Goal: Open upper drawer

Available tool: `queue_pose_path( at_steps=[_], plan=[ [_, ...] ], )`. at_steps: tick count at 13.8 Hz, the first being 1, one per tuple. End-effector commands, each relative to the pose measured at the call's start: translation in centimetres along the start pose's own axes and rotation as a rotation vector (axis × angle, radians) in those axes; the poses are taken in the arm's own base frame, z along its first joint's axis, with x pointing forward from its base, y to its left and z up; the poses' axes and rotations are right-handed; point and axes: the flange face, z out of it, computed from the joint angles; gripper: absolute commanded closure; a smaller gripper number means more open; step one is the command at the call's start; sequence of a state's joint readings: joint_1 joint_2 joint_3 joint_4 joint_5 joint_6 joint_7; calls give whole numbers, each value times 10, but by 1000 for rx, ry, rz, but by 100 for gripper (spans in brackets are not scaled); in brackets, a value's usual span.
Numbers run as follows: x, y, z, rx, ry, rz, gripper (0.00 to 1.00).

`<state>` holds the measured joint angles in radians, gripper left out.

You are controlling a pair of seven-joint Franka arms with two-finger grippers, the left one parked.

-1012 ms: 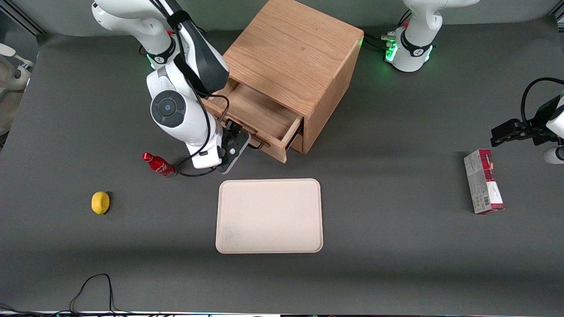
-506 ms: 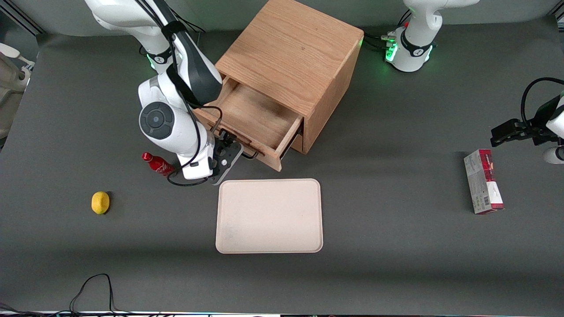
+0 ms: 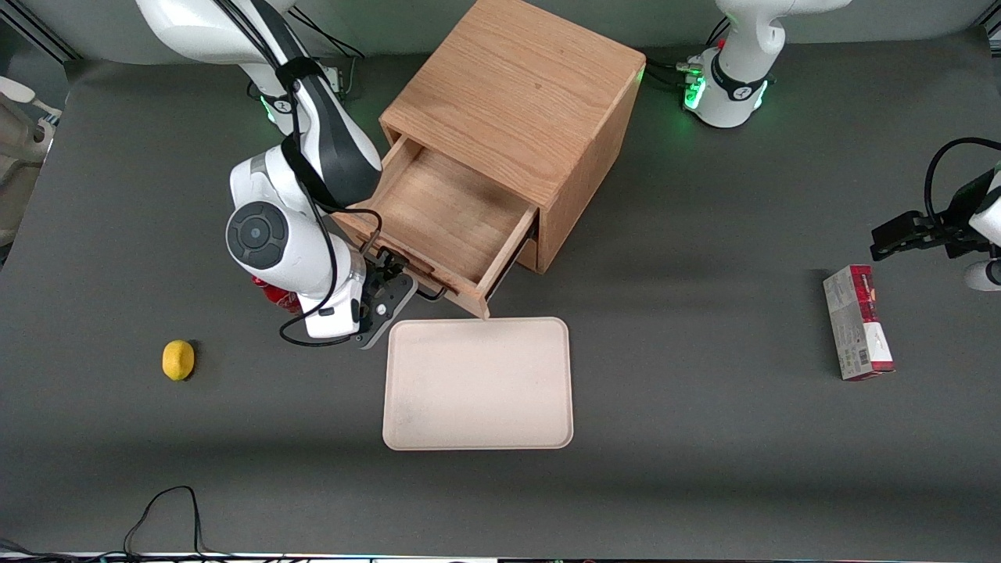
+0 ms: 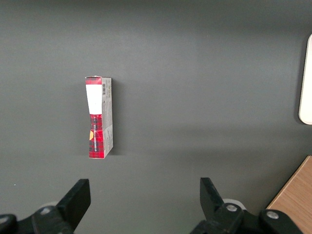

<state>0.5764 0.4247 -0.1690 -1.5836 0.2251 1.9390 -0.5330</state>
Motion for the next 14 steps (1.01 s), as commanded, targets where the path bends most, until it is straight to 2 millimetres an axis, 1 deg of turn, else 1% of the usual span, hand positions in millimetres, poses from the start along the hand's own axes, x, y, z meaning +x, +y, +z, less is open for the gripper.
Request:
queue_pose_path(
  at_steps=[1,3,5,6,12,14],
  plan=[
    [8,17,-1,-9,2,-9,0],
    [5,31,-7,-15,14,10,0],
    [8,33,-8,-14,10,8,0],
    [8,37,-6,-12,4,9,0],
    [0,62,-12,-16,13,45,0],
    [0,62,-12,-16,13,45,0]
  ],
)
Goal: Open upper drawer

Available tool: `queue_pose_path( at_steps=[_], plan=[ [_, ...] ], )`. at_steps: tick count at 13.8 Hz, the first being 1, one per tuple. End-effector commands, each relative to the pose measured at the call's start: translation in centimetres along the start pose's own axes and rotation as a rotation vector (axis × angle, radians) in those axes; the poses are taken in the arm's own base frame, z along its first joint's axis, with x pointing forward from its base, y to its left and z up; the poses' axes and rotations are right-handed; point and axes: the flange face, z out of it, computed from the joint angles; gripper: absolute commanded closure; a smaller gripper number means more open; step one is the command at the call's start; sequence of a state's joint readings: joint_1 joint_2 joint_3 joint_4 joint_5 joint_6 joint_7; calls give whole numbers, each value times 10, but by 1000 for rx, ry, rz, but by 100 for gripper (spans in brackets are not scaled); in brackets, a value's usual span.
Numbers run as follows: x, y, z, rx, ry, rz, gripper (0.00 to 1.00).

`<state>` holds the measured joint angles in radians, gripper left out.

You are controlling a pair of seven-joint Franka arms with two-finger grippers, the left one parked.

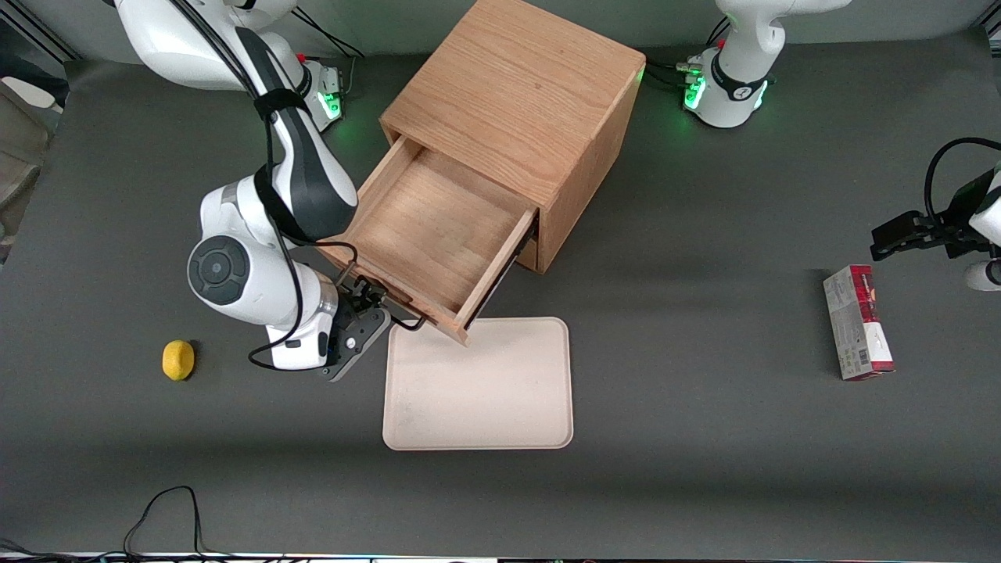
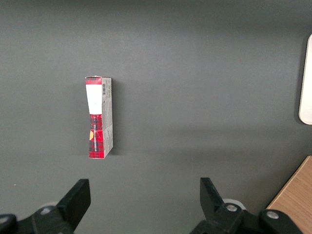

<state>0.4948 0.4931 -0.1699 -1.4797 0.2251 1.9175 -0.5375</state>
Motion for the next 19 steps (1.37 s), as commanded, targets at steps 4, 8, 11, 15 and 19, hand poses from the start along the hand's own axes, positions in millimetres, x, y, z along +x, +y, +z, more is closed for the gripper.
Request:
queue_pose_path(
  at_steps=[4,8,11,15,19],
  plan=[
    [7,4,-10,-4,6,-17,0],
    [14,-3,-44,-3,15,-32,0],
    [11,-3,-70,-13,36,-24,0],
    [-17,14,-143,-46,47,107,0],
    [-53,34,-185,-111,20,255,0]
  ],
)
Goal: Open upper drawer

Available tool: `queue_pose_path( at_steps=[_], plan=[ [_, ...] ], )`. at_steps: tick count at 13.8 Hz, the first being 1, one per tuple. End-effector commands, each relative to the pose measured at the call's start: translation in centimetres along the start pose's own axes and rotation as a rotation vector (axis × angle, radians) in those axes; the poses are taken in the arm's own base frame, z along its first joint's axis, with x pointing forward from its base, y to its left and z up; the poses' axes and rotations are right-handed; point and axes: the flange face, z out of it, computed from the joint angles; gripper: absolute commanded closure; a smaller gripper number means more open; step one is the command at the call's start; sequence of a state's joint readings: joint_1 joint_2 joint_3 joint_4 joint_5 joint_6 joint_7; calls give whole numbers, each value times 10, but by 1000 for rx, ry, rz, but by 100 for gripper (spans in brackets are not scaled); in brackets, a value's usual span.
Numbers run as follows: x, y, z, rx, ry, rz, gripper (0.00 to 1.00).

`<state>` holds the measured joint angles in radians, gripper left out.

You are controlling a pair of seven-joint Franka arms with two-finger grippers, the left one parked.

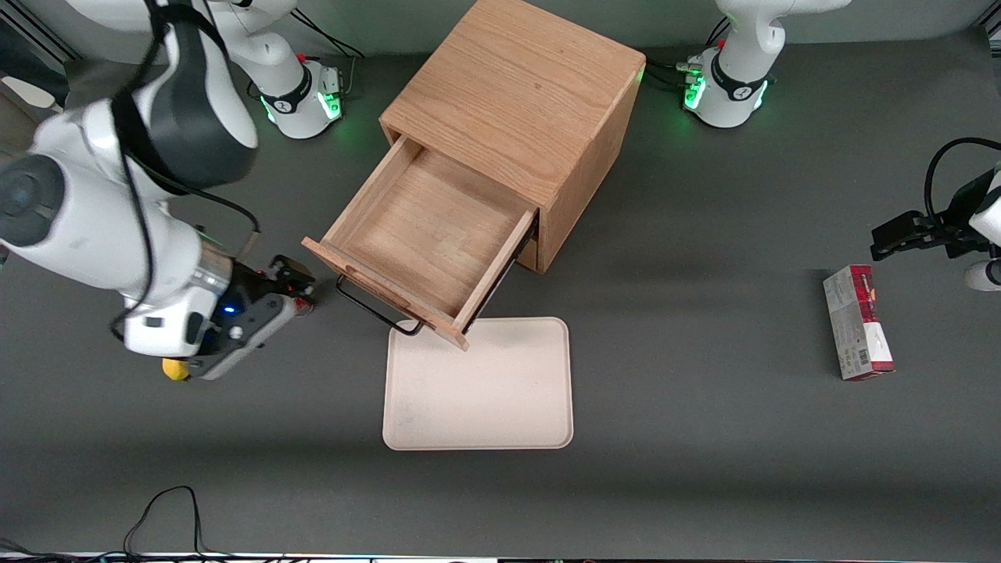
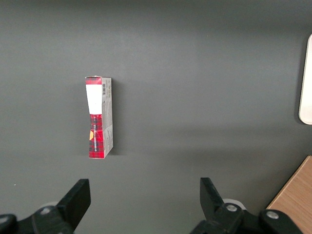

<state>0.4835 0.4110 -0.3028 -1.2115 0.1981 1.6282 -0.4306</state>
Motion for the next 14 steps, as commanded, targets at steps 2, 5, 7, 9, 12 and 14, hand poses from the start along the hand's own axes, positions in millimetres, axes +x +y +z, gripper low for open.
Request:
queue_pose_path(
  at_steps=[2,5,7,9,12,14],
  plan=[
    [-24,11,-27,-62,-50,214,0],
    [-43,29,-46,-150,-71,409,0],
    [-60,46,-56,-142,-61,471,0],
    [-90,73,-60,-104,-54,522,0],
    [-131,98,-73,-64,-1,572,0],
    [-153,106,-79,-66,46,598,0]
  ],
)
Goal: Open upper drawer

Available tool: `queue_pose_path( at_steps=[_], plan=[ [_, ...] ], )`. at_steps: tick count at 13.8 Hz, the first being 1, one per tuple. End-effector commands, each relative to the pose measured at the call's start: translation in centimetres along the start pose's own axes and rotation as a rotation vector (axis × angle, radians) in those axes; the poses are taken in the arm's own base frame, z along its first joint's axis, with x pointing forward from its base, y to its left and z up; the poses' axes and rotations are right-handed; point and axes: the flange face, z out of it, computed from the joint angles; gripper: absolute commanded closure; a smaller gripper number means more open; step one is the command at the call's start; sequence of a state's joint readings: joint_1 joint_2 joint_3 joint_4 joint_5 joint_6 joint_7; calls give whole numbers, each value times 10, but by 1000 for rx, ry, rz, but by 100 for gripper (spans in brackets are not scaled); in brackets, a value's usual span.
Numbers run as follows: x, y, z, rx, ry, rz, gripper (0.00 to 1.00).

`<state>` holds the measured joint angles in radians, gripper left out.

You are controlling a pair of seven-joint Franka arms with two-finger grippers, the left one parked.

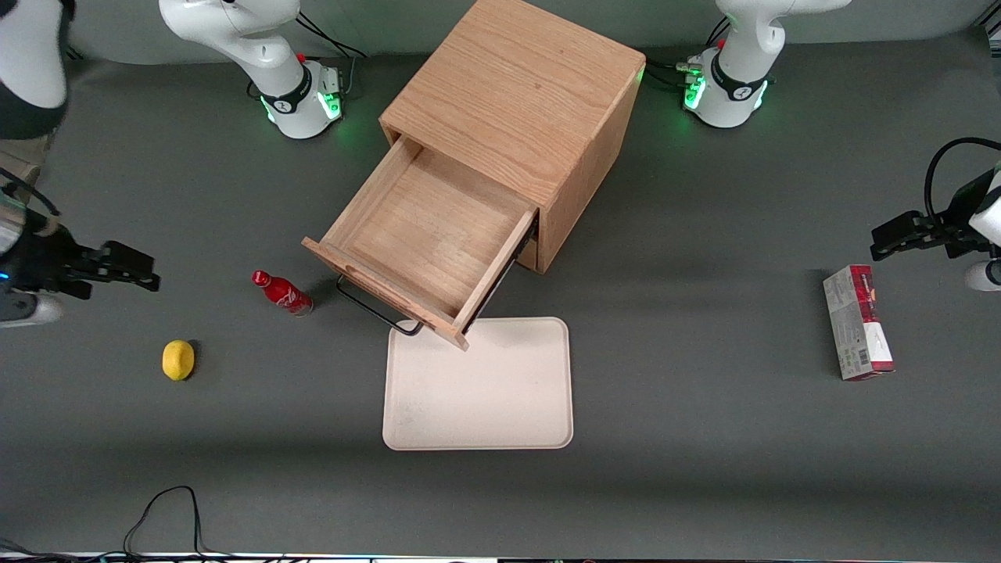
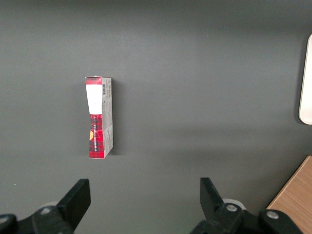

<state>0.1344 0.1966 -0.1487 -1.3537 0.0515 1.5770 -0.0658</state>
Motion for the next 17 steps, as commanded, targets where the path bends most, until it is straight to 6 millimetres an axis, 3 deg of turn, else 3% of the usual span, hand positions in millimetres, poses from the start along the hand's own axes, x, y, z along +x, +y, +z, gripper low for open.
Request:
queue_pose_path(
  at_steps=[1,4,14,17],
  plan=[
    [-33,10,-5,13,53,39,0],
    [-48,21,-3,16,51,49,0],
    [-47,27,8,-17,0,62,0],
    [-40,19,6,-19,7,48,0]
  ],
)
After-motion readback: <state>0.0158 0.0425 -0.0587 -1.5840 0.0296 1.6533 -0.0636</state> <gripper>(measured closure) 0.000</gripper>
